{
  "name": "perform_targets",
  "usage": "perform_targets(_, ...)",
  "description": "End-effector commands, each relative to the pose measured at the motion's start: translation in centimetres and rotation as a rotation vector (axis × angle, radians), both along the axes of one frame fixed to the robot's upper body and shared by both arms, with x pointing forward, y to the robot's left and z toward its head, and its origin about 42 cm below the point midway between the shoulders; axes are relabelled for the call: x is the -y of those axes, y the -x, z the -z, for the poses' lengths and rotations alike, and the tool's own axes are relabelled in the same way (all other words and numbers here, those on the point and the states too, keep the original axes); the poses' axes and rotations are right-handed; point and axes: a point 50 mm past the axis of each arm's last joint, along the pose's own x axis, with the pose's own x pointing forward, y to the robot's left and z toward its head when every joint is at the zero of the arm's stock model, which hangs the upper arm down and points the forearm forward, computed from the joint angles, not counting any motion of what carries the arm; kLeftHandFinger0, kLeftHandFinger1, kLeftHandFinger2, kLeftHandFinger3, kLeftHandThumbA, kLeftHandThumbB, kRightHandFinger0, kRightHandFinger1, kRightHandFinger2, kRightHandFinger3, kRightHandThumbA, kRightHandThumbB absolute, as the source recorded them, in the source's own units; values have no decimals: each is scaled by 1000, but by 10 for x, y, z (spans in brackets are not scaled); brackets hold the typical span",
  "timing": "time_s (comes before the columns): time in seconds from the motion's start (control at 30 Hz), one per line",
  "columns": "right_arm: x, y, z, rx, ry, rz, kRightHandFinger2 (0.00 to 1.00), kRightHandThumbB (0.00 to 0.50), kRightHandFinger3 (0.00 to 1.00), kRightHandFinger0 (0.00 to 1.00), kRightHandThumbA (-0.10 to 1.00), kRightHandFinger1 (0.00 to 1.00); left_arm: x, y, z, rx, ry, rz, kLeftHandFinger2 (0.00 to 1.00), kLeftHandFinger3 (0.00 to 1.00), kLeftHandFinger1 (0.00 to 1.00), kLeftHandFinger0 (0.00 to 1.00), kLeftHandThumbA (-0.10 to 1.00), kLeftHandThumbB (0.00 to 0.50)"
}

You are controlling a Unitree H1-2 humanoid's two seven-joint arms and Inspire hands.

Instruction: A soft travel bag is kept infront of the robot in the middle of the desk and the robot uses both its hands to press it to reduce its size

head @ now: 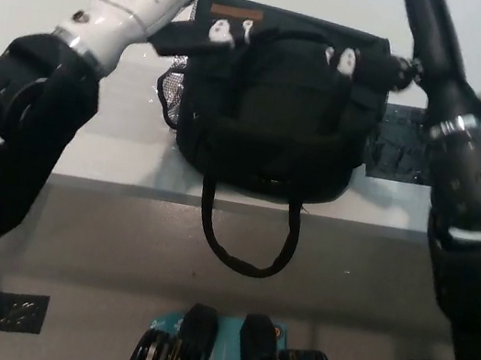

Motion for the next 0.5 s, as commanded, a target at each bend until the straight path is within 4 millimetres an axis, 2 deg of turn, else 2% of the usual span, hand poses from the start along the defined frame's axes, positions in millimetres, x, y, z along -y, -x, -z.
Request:
perform_targets(0.0, -26, -17, -30, 33, -20, -22, 1000, 118, 1000, 1000, 1000, 1000, 2, -20, -24, 33, -88, -88, 1000, 1000, 1000, 1000, 1000, 322)
perform_targets(0.03, -27, -20, -30, 25, -20, -21, 1000, 117, 1000, 1000, 1000, 1000, 2, -24, -24, 27, -91, -94, 1000, 1000, 1000, 1000, 1000, 323)
perform_targets(0.07, -29, -25, -29, 15, -20, -24, 1000, 85, 1000, 1000, 1000, 1000, 3, -28, -23, 15, -105, -104, 1000, 1000, 1000, 1000, 1000, 338)
perform_targets(0.1, -31, -29, -27, -5, -20, -17, 1000, 122, 1000, 1000, 1000, 1000, 4, -34, -21, -4, -113, -117, 1000, 1000, 1000, 1000, 1000, 342)
perform_targets(0.27, -35, -46, -12, -78, 3, 14, 1000, 131, 1000, 1000, 1000, 1000, 15, -51, -7, -98, -160, -161, 1000, 1000, 1000, 1000, 1000, 339)
perform_targets(0.33, -35, -53, -11, -96, 10, 31, 1000, 125, 1000, 1000, 1000, 1000, 20, -58, -6, -126, -208, -180, 1000, 1000, 1000, 1000, 1000, 353)
perform_targets(0.43, -38, -60, -8, -121, 17, 41, 1000, 135, 1000, 1000, 1000, 1000, 25, -66, -2, -152, -227, -191, 1000, 1000, 1000, 1000, 1000, 344)
perform_targets(0.47, -39, -64, -8, -128, 31, 42, 1000, 161, 1000, 1000, 1000, 1000, 28, -69, -1, -160, -230, -188, 1000, 1000, 1000, 1000, 1000, 340)
